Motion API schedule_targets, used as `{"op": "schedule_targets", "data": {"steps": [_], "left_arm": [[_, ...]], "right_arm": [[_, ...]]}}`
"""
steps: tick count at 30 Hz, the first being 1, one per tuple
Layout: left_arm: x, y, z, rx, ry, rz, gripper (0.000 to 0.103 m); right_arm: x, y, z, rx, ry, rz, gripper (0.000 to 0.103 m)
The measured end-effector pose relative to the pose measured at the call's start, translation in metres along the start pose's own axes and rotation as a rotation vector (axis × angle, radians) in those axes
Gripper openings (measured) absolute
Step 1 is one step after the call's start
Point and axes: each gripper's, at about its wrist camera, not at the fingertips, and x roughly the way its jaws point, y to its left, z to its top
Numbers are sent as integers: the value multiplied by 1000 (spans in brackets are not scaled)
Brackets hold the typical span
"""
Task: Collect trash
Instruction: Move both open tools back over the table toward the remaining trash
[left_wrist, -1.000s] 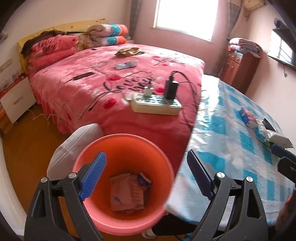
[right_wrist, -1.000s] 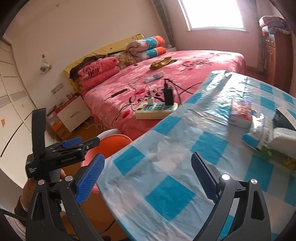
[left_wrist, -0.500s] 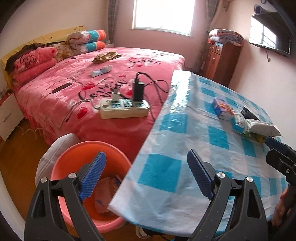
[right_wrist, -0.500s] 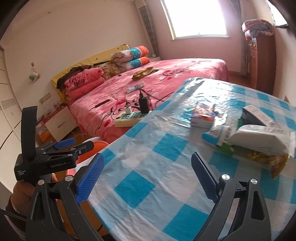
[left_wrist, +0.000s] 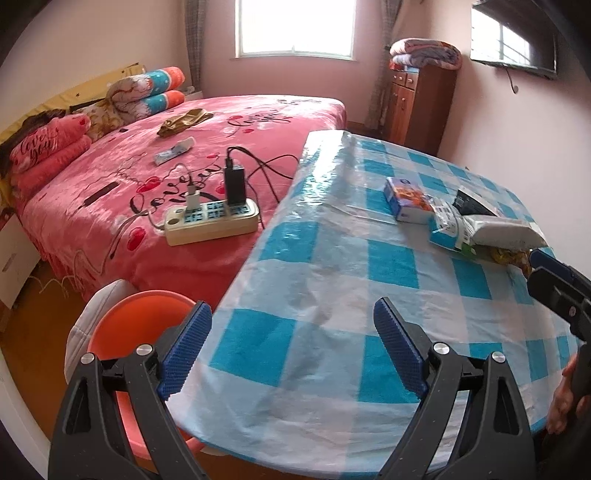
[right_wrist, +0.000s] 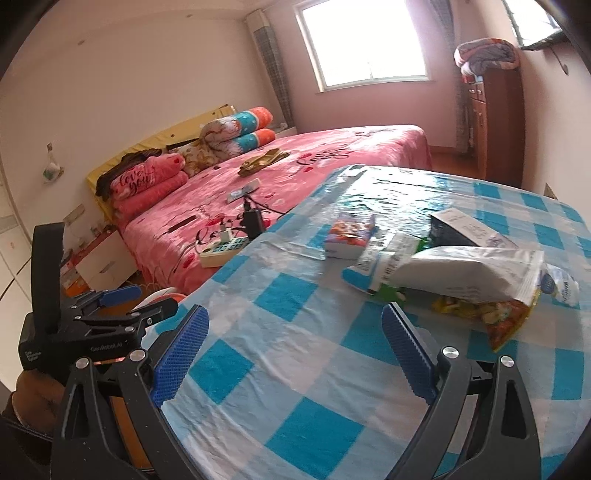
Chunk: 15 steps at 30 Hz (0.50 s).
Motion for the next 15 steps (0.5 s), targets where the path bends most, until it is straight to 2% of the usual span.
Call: {"op": "schedule_targets", "data": {"steps": [15], "left_arm": [[8,-59,15,106,0,-24,90]], "right_arm": [[-20,-57,-3,53,-48,-84,94]]}}
